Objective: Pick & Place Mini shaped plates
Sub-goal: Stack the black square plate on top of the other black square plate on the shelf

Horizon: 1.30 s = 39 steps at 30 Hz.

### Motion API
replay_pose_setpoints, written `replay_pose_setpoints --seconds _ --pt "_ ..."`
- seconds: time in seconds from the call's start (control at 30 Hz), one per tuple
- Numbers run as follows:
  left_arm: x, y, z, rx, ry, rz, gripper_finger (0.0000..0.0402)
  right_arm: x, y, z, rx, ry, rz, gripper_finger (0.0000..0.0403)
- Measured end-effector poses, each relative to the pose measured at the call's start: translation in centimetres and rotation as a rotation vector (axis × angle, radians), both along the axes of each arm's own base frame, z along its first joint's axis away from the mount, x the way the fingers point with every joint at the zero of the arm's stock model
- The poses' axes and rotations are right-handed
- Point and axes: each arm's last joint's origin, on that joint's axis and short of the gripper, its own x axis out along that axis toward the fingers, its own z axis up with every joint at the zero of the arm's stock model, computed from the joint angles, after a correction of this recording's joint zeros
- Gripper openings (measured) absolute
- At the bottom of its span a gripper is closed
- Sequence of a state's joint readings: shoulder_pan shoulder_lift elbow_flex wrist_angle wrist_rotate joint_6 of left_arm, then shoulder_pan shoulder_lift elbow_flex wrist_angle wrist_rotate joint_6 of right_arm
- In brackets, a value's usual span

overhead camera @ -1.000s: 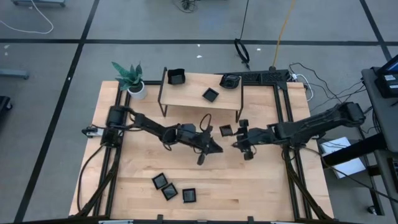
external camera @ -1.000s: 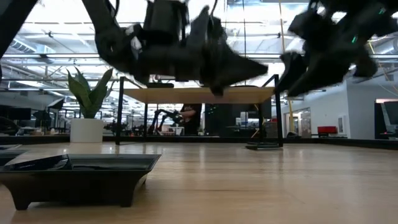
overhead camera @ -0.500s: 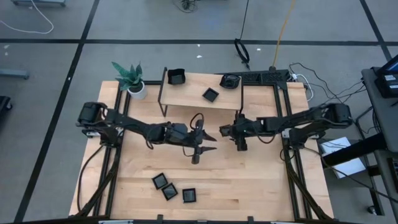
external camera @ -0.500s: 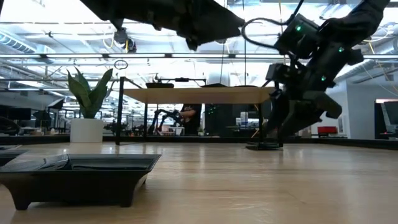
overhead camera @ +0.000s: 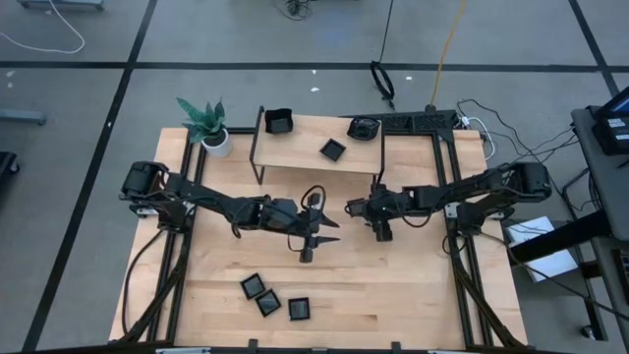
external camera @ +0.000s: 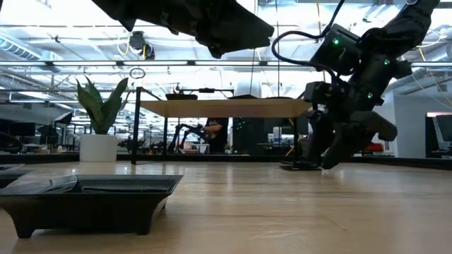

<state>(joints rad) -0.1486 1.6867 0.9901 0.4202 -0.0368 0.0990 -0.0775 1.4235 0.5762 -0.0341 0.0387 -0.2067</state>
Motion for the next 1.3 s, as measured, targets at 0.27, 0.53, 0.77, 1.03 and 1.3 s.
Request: replay_pose_setpoints --seconds 0.27,0.53,0.77,1.03,1.3 --pt "0.0 0.0 -0.1 -0.001 0.007 0.001 0.0161 -0.3 1.5 0.2 0.149 0.018 0.038 0.0249" --pt "-0.1 0.0 -0.2 -0.003 0.022 0.003 0.0161 -1.3 4.6 1.0 0.198 0.041 0.120 0.0249" --pt "-0.1 0.0 -0.2 -0.017 0.029 0.008 0.0161 -1.3 5.2 2.9 -0.056 -0.107 0.089 0.0250" --pt "-0.1 0.0 -0.2 -0.020 0.029 0.009 0.0161 -0.4 3.6 1.0 0.006 -0.033 0.057 0.0286" --pt "-0.1 0.1 -0.2 -0.020 0.029 0.011 0.0161 0.0 3.7 0.3 0.049 -0.019 0.112 0.0294"
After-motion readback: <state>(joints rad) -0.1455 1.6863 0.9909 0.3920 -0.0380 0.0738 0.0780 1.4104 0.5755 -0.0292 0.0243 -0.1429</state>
